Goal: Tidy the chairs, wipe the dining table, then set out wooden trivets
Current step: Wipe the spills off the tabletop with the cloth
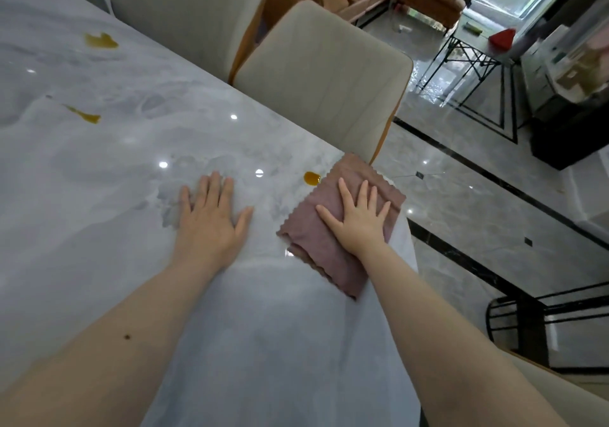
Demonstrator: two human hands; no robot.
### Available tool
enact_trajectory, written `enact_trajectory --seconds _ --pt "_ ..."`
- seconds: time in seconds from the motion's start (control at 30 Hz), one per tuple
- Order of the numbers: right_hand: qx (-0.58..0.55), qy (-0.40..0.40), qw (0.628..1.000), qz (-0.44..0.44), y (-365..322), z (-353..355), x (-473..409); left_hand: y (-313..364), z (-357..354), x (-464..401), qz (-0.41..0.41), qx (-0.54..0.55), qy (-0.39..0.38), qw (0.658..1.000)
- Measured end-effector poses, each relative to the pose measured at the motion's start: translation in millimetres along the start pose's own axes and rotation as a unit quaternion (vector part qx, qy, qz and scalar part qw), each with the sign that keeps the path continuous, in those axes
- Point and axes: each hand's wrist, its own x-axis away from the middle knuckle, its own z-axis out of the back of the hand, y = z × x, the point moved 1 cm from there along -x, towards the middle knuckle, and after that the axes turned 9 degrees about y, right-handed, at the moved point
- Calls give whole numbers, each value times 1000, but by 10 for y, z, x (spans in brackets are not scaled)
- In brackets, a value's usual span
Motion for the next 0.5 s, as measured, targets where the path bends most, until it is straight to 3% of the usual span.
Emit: enact_trajectory --seconds 0.17,0.33,0.5 --pt "1 -8 996 91 -346 1 -315 25 -20 12 2 -4 4 1000" --pt "-24 -10 968 250 -674 25 0 33 41 17 2 4 3 1000" --pt "-26 -5 935 354 -340 34 479 24 70 28 4 -2 -3 1000"
